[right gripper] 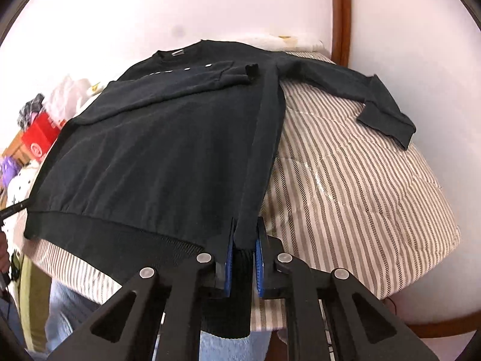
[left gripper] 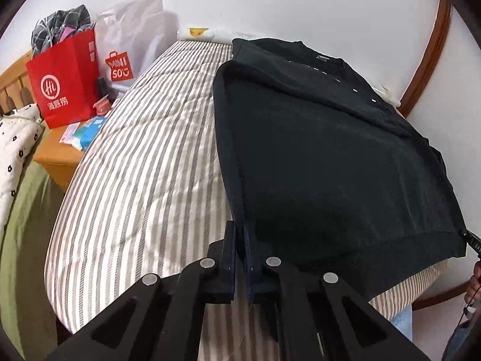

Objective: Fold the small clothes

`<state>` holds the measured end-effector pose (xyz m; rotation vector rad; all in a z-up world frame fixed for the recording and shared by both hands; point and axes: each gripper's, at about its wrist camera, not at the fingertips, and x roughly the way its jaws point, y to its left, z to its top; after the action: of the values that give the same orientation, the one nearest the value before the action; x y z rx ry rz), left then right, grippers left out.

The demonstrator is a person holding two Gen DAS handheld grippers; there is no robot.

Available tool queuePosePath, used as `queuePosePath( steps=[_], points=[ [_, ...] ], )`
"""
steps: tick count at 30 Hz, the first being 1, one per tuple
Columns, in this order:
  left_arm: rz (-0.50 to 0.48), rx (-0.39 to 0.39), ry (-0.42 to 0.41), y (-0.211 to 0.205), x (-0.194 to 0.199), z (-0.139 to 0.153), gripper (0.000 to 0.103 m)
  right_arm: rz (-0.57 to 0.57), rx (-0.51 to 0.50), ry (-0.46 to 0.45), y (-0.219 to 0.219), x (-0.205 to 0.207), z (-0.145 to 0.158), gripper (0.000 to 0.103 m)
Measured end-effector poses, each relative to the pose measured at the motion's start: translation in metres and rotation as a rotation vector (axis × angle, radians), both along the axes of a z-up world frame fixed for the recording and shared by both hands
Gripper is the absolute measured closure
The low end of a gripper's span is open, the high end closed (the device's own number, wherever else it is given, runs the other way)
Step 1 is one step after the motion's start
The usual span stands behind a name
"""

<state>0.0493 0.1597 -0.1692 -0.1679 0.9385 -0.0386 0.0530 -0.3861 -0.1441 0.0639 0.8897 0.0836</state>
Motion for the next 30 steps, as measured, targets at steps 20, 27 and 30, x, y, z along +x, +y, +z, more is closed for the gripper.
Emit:
queuePosePath(
  steps=[20, 27, 30],
  points=[
    [0.036, 0.084, -0.075, -0.019, 0.037, 0.026, 0.048, -0.184, -0.1, -0.101, -0.067, 0.05, 0.016, 0.058],
    [0.041, 0.085, -0.079, -0.041, 0.076, 0.032, 0.048, -0.281, -0.119, -0.049, -0.109, 0.11, 0.002, 0.057],
    [0.04, 0.103, -0.062, -0.049, 0.092, 0.03, 0.048, -0.305, -0.117, -0.026, -0.119, 0.138, -0.008, 0.053]
  ],
)
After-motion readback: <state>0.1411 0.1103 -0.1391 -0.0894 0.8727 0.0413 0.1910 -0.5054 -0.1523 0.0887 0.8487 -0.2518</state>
